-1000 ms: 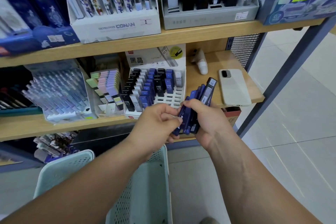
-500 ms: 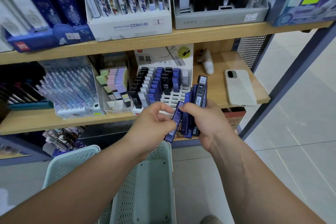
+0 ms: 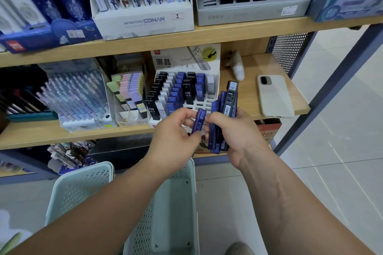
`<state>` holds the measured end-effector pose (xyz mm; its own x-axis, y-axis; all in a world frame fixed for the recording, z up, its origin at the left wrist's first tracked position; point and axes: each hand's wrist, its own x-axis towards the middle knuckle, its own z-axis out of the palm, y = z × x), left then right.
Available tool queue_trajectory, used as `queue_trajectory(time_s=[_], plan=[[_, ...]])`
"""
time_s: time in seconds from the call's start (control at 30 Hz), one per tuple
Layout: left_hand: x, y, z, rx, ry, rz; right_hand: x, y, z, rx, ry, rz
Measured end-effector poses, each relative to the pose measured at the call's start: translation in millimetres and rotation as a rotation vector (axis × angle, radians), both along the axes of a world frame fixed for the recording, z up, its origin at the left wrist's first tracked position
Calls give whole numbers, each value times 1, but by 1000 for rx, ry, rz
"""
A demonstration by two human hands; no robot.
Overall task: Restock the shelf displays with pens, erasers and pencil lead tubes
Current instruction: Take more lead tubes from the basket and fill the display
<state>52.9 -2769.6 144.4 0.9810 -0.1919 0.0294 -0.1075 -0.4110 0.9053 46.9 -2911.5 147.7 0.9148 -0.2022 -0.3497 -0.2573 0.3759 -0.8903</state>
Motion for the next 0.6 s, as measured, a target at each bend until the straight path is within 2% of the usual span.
queue_trajectory(time_s=[0.17,0.4,0.47,0.6], plan=[[-1,-7,-2,-48,-22,-10,0,-1,0,12,21,-48],[8,-6,-4,-182,79,4,-4,-5,2,52,9,17],[12,-3,-2,-156,75,-33,-5,-6,1,20,7,42],[27,1,-1,14,1,-126,-7,-8,1,17,26,29]])
